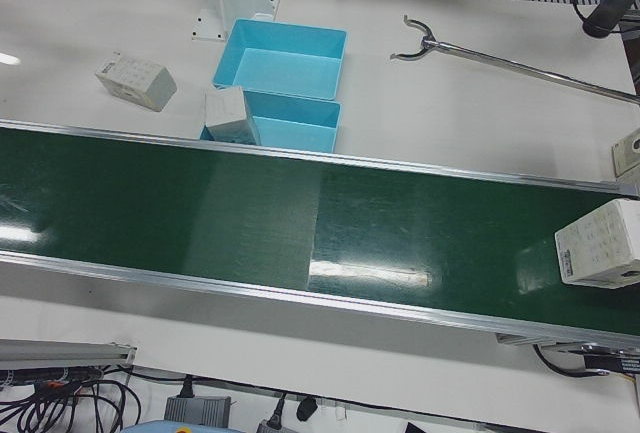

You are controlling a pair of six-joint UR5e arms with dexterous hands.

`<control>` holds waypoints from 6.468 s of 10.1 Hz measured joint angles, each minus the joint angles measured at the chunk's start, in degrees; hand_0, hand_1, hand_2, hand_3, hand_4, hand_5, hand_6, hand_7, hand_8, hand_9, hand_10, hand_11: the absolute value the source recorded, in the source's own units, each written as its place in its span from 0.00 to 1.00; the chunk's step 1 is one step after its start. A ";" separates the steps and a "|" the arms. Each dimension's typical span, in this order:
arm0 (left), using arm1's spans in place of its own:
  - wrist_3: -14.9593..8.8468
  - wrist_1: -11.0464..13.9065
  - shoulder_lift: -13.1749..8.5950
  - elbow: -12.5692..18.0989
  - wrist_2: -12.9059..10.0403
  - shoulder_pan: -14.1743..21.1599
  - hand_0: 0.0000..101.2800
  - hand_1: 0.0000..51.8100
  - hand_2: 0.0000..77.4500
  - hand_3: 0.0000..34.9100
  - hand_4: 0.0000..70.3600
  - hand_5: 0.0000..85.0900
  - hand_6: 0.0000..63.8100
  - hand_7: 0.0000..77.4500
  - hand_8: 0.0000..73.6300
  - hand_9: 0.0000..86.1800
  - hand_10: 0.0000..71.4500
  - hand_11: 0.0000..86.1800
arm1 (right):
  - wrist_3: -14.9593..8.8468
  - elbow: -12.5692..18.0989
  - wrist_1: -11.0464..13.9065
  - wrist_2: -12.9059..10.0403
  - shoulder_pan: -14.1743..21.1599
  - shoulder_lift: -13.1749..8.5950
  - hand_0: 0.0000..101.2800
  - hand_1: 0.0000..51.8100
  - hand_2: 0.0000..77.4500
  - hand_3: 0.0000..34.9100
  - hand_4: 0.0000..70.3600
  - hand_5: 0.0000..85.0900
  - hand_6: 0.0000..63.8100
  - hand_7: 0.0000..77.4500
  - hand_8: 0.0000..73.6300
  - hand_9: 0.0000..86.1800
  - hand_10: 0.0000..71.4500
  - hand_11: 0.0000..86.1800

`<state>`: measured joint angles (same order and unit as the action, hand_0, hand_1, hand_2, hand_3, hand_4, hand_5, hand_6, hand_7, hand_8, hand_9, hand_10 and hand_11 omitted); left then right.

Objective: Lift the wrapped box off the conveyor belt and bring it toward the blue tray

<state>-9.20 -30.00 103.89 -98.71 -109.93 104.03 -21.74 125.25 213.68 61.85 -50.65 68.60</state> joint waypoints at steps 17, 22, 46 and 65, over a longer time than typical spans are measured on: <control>0.00 0.00 0.00 0.00 0.00 0.00 0.00 0.00 0.01 0.00 0.00 0.01 0.00 0.00 0.00 0.00 0.01 0.00 | 11.88 -10.48 -0.75 21.70 -16.80 -5.32 0.46 0.23 0.10 0.71 0.00 0.07 0.00 0.00 0.01 0.02 0.00 0.01; 0.00 0.00 0.00 0.00 0.00 0.00 0.00 0.00 0.01 0.00 0.00 0.01 0.00 0.00 0.00 0.00 0.01 0.00 | 13.11 -12.36 -0.76 21.45 -14.89 -5.83 0.46 0.22 0.11 0.35 0.00 0.12 0.00 0.00 0.02 0.01 0.00 0.01; 0.00 0.00 0.00 0.00 0.00 0.00 0.00 0.00 0.01 0.00 0.00 0.01 0.00 0.00 0.00 0.00 0.00 0.00 | 15.88 -14.71 -0.86 21.44 -13.24 -4.73 0.45 0.24 0.13 0.50 0.00 0.12 0.00 0.03 0.02 0.01 0.00 0.01; 0.00 0.00 0.00 0.00 0.00 0.00 0.00 0.00 0.01 0.00 0.00 0.01 0.00 0.00 0.00 0.00 0.00 0.00 | 6.46 -19.90 -10.74 16.81 -7.58 -5.46 0.43 0.20 0.11 0.14 0.01 0.03 0.00 0.01 0.04 0.03 0.02 0.03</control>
<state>-9.20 -30.01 103.89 -98.70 -109.93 104.03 -15.27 105.36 202.94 78.66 -58.23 63.14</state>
